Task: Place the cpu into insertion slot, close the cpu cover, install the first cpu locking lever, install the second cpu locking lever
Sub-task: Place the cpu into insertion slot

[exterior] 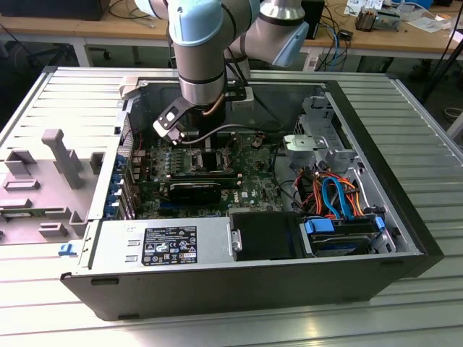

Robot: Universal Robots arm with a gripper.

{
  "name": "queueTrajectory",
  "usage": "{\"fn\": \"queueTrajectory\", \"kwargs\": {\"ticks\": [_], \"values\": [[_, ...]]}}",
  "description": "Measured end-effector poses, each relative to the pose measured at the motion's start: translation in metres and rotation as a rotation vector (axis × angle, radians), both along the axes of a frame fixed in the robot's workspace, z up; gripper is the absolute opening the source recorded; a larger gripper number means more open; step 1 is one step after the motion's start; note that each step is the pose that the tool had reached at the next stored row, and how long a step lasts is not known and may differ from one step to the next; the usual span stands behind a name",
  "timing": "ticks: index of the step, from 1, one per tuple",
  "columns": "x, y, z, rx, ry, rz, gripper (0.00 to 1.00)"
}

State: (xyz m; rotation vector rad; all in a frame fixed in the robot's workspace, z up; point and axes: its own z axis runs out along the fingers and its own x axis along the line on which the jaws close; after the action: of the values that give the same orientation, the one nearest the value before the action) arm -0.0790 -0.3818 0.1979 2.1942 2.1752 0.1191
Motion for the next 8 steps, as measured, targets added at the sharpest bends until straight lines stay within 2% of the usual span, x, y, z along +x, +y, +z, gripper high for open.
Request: {"fn": "queueTrajectory", "kwargs": {"ticks": [8], "values": [[0.0000,0.0001,0.0051,0.0002,-0.0004,-0.011,0.62]]}}
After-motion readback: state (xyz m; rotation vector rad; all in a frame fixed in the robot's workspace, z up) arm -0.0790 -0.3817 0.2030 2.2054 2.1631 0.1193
